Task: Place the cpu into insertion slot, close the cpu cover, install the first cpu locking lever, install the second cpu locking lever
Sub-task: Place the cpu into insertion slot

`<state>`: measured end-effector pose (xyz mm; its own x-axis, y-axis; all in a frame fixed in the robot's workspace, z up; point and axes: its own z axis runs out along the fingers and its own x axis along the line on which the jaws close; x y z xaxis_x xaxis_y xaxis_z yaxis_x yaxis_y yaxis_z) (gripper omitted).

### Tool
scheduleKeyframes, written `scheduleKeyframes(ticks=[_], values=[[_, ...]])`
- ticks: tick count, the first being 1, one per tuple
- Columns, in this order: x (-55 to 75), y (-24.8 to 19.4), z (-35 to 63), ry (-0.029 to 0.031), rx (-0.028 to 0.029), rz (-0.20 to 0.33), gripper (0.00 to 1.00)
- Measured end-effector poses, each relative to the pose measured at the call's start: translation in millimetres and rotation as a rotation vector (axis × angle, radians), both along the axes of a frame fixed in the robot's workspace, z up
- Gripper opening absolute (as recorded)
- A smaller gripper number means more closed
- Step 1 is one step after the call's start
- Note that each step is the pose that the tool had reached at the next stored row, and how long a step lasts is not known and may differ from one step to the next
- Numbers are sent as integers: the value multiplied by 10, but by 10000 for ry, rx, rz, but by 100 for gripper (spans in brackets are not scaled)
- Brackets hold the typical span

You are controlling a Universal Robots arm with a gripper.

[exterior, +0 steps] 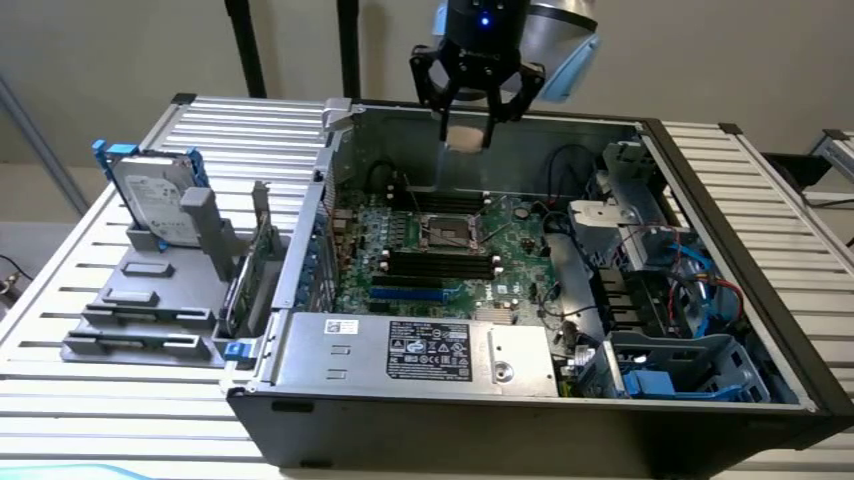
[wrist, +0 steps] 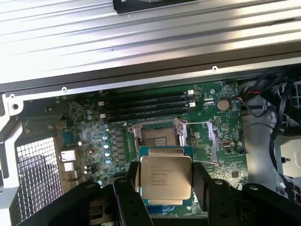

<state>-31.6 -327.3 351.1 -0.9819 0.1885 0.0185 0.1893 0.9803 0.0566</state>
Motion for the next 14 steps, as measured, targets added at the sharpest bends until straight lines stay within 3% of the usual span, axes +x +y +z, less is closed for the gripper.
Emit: scheduleKeyframes(ticks=[14], values=[[0, 0, -95, 0, 0, -2550, 55]])
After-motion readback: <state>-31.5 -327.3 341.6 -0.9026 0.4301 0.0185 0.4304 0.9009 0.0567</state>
